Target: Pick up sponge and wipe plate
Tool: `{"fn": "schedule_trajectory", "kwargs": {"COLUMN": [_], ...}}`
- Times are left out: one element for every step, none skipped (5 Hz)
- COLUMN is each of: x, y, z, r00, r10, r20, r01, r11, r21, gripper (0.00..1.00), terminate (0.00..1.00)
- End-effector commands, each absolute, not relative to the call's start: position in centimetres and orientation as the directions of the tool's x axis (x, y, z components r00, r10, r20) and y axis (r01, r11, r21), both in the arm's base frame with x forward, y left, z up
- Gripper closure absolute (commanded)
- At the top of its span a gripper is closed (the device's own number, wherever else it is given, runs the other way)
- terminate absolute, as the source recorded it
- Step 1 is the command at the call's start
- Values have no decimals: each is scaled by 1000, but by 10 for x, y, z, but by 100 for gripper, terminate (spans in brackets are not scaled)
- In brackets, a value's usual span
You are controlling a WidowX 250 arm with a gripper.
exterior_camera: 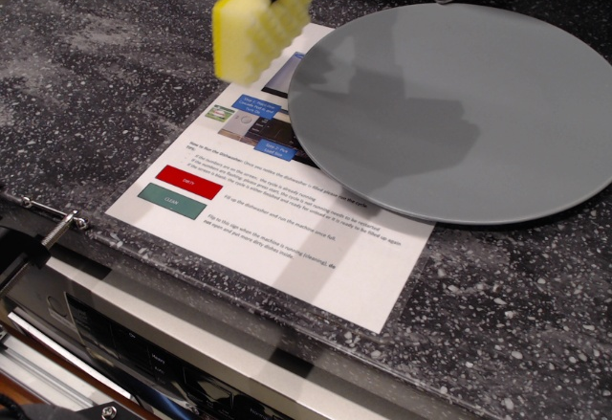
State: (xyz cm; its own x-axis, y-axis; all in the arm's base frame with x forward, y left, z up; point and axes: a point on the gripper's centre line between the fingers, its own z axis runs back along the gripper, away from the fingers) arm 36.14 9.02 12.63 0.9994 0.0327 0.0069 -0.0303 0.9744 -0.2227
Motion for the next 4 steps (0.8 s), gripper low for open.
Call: {"fn": "schedule_trajectory", "kwargs": {"x": [357, 361, 362, 375], "y": [39, 39, 32, 19], "z": [134, 101, 89, 87], "r00": [993, 981, 983, 986], "r10": [-1, -11, -12, -16], "r20": [117, 191, 185, 163], "r01": [20, 28, 23, 25], "r11": [986, 996, 998, 998], "r21": [-163, -87, -56, -55], "gripper": [100, 100, 100, 100], "terminate": [0, 0, 0, 0]}}
